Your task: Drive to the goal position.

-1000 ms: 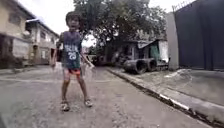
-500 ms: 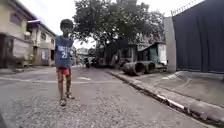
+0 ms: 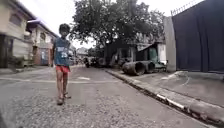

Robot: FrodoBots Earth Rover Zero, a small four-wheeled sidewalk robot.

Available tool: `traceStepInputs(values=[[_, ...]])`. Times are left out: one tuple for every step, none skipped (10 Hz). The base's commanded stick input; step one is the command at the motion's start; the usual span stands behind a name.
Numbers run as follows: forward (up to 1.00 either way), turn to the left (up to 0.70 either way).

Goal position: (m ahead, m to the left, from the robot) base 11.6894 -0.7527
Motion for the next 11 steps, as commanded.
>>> traceStepInputs(values=[[1.00, 0.27], [1.00, 0.27], [1.00, 0.07], [1.00, 0.00], [1.00, 0.00], [1.00, 0.00], [1.00, 0.00], [1.00, 0.00], [1.00, 0.00], [1.00, 0.00], [1.00, 0.00]])
